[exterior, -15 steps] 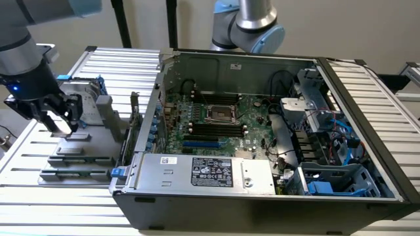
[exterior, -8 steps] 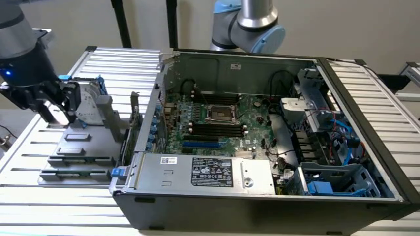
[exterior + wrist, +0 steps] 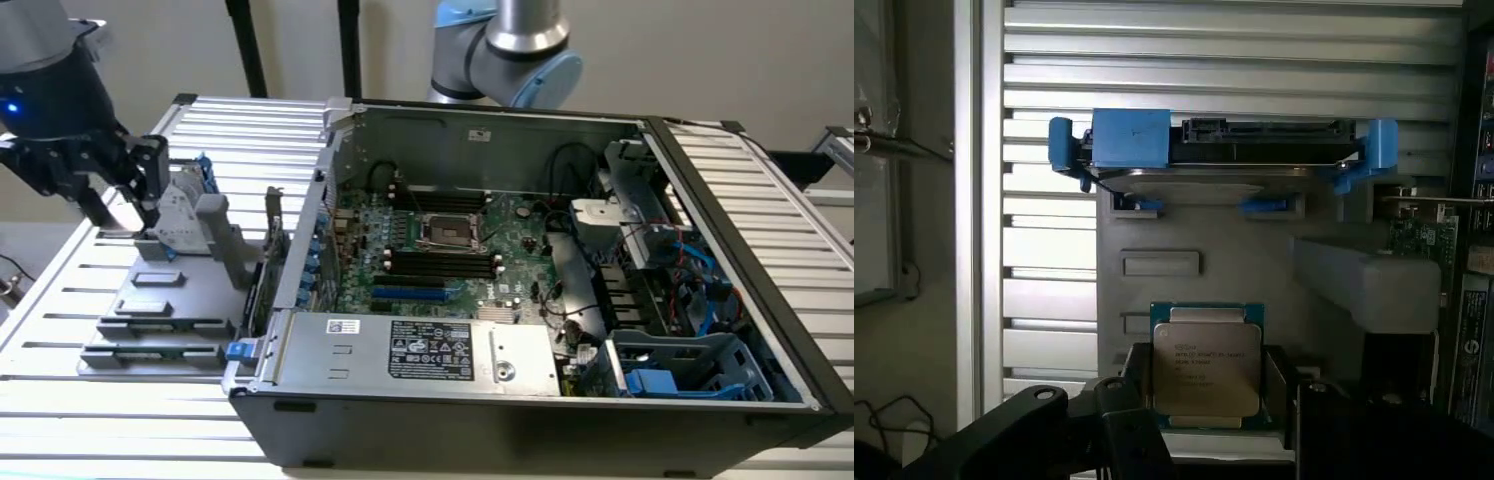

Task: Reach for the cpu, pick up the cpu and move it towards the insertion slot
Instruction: 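Pick up the cpu and move it towards the insertion slot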

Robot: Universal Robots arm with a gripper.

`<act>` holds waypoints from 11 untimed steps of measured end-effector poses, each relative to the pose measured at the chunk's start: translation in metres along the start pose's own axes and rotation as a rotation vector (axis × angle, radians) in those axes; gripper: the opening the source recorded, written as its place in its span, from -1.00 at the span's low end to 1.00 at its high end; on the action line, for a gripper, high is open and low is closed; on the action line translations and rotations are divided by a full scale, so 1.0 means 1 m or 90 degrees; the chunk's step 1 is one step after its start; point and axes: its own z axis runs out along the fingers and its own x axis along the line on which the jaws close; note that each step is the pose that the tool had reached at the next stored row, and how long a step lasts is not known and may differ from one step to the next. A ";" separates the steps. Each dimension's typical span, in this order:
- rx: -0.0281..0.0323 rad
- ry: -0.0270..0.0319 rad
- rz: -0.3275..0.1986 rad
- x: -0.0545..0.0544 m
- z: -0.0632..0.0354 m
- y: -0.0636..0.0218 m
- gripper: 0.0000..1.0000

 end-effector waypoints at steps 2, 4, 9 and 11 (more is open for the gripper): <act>-0.0006 0.0012 0.000 -0.009 -0.0082 -0.0001 0.08; -0.0013 0.0026 0.000 -0.018 -0.0159 -0.0003 0.08; -0.0032 0.0053 0.000 -0.041 -0.0346 -0.0006 0.08; -0.0041 0.0061 0.000 -0.050 -0.0412 -0.0007 0.08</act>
